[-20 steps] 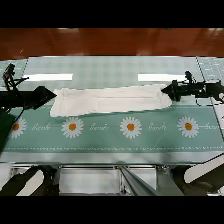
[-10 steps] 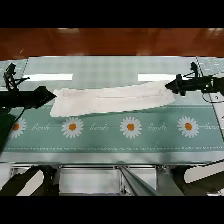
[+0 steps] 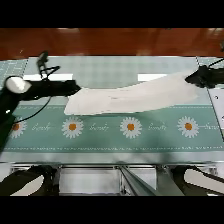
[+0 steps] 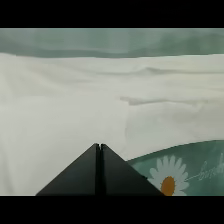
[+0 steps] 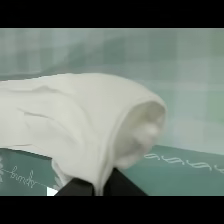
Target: Fold the shirts.
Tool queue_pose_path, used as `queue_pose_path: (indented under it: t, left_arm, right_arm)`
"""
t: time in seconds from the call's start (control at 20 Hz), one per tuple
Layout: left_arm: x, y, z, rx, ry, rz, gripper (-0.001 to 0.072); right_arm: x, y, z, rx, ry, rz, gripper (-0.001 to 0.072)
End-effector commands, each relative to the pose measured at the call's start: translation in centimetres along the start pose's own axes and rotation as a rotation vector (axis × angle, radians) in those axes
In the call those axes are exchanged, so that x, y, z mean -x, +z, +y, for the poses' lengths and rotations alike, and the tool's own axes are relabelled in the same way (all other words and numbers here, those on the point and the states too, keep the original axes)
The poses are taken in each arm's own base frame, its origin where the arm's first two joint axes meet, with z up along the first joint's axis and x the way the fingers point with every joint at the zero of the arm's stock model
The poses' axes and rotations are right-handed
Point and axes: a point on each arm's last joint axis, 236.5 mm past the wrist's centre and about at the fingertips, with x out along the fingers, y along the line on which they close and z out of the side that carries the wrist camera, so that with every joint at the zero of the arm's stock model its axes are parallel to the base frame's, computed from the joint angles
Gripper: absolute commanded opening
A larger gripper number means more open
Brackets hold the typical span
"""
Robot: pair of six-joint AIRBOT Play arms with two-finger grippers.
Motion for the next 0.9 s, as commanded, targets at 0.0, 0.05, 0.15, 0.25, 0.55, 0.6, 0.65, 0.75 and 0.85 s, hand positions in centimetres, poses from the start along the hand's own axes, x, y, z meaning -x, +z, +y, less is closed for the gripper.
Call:
queue_pose_path:
  t: [0.0,0.05,0.15,0.25,0.55,0.6,0.65,0.75,0.85]
  left_arm:
    - [-7.4,-1.0,-7.3,-0.129,-0.097,0.100,0.0018]
    - [-9.9,-1.6,-9.4,-0.165,-0.125,0.143,0.0018]
    - [-14.7,-4.2,-13.0,-0.180,-0.170,0.256,0.0018]
    - [-18.2,-8.1,-16.5,-0.229,-0.218,0.391,0.0018]
    - [-24.2,-15.1,-24.4,-0.241,-0.299,0.504,0.0018]
    - [-24.6,-16.0,-25.2,-0.259,-0.312,0.519,0.0018]
    - [-24.8,-17.0,-25.7,-0.271,-0.319,0.537,0.0018]
    - [-24.9,-17.6,-25.8,-0.270,-0.318,0.552,0.0018]
    - [-24.2,-16.1,-25.3,-0.265,-0.313,0.546,0.0018]
  right_arm:
    - [4.5,-1.3,3.9,0.069,-0.037,-0.061,0.0028]
    - [5.5,-1.7,4.9,0.078,-0.039,-0.077,0.0027]
    - [6.9,-2.5,6.5,0.089,-0.043,-0.102,0.0028]
    - [8.0,-2.8,7.6,0.086,-0.046,-0.135,0.0028]
    - [7.7,-5.3,8.8,0.056,-0.007,-0.129,0.0028]
    - [7.8,-5.3,9.2,0.059,0.009,-0.134,0.0028]
    - [7.8,-5.2,9.5,0.059,0.020,-0.137,0.0028]
    - [7.8,-5.2,9.5,0.058,0.019,-0.139,0.0028]
    - [7.8,-5.2,9.4,0.058,0.019,-0.139,0.0028]
